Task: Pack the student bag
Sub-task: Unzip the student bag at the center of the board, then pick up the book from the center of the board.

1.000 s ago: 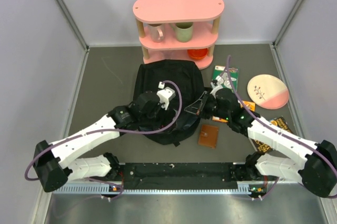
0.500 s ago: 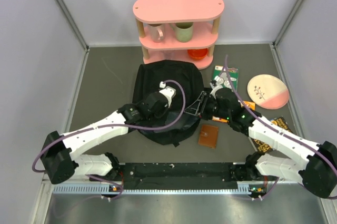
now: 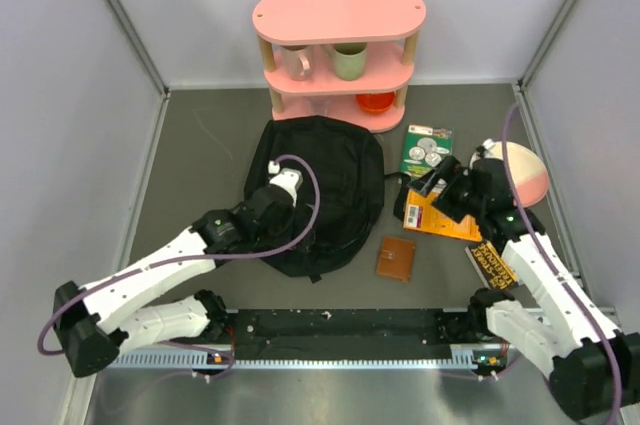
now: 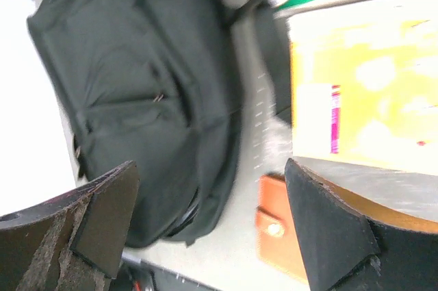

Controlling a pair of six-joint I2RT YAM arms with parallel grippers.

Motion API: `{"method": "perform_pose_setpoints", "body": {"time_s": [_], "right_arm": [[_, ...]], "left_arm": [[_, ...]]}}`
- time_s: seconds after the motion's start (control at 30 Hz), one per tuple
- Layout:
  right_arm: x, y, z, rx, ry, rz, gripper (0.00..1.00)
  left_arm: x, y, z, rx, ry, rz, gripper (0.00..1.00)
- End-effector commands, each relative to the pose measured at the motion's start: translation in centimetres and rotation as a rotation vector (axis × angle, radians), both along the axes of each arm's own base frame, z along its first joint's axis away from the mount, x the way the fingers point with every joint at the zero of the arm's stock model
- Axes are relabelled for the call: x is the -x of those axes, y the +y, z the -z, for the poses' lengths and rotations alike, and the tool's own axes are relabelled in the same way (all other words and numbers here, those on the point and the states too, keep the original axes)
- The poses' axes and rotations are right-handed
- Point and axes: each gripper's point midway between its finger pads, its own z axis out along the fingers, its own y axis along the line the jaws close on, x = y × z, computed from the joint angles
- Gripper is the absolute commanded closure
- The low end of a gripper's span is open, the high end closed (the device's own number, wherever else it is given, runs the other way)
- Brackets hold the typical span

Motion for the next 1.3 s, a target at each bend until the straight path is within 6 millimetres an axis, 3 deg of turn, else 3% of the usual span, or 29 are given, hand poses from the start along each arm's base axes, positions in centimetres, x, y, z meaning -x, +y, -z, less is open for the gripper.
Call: {"method": "perform_pose_setpoints", "body": {"time_s": [0.0,0.03,0.1,0.13,0.17,0.2,0.23,0.4,0.43,0.47,0.53,0.57,0.6,0.63,0.67,0.7,0.87,0.97,1.13,1.17,1.2,1.27], "right_arm": [[-0.4,-4.3,1.3,0.060,0.042,0.061,0.13],[-0.8,-5.3,1.4,0.067,0.043,0.088,0.13],[-1.9,-7.2,1.2,0.085,0.034,0.140,0.09],[-2.7,-7.2,1.0,0.092,0.037,0.127,0.09],[-3.3,-8.6,1.0,0.101,0.049,0.162,0.09],[-3.7,-8.7,1.0,0.089,0.061,0.155,0.09],[-4.4,-8.8,1.0,0.085,0.075,0.151,0.09],[-7.0,-10.6,1.0,0.092,0.090,0.175,0.10],[-7.7,-10.9,0.7,0.097,0.081,0.184,0.10],[-8.2,-11.2,1.3,0.106,0.095,0.177,0.10],[-9.5,-11.6,0.8,0.119,0.073,0.175,0.10],[-10.0,-11.5,1.0,0.121,0.065,0.158,0.11],[-10.7,-11.7,1.5,0.121,0.079,0.160,0.11],[-11.1,-12.0,2.0,0.123,0.092,0.167,0.11],[-11.5,-12.1,2.2,0.122,0.098,0.170,0.12],[-12.1,-12.5,2.9,0.122,0.118,0.178,0.12],[-13.8,-13.0,4.3,0.108,0.127,0.168,0.13],[-14.6,-13.0,4.8,0.110,0.128,0.149,0.14],[-15.7,-13.1,5.5,0.080,0.130,0.143,0.14],[-15.8,-13.0,6.0,0.072,0.143,0.141,0.14],[-15.8,-12.9,6.4,0.070,0.152,0.139,0.14],[-15.8,-13.1,7.1,0.085,0.160,0.134,0.14]], "left_arm": [[-2.1,-5.8,-9.8,0.338,-0.183,0.089,0.01],[-2.4,-7.1,-12.3,0.389,-0.222,0.143,0.01],[-4.2,-9.8,-14.9,0.414,-0.276,0.197,0.01],[-4.9,-10.9,-15.4,0.414,-0.283,0.222,0.01],[-5.2,-12.3,-15.9,0.420,-0.277,0.261,0.01],[-6.5,-14.0,-14.3,0.382,-0.239,0.274,0.01],[-7.6,-15.4,-16.4,0.403,-0.277,0.288,0.01],[-12.5,-21.7,-14.7,0.391,-0.235,0.337,0.01],[-13.0,-22.5,-14.4,0.395,-0.225,0.342,0.01],[-14.2,-23.2,-12.5,0.379,-0.197,0.337,0.01],[-15.4,-24.8,-12.8,0.420,-0.200,0.352,0.01],[-16.4,-25.5,-11.1,0.417,-0.179,0.349,0.01],[-16.8,-26.2,-11.5,0.439,-0.185,0.359,0.01],[-17.5,-26.6,-11.1,0.439,-0.185,0.351,0.01],[-18.5,-27.0,-9.3,0.420,-0.168,0.340,0.01],[-19.3,-27.3,-9.7,0.427,-0.183,0.331,0.01],[-22.6,-28.2,-7.0,0.496,-0.156,0.290,0.01],[-24.1,-28.1,-5.0,0.513,-0.127,0.264,0.01],[-25.8,-28.8,-3.8,0.560,-0.108,0.249,0.01],[-26.1,-29.0,-2.1,0.549,-0.081,0.243,0.01],[-26.5,-29.5,-2.8,0.570,-0.081,0.248,0.01],[-26.7,-30.0,-0.9,0.565,-0.040,0.248,0.01]]}}
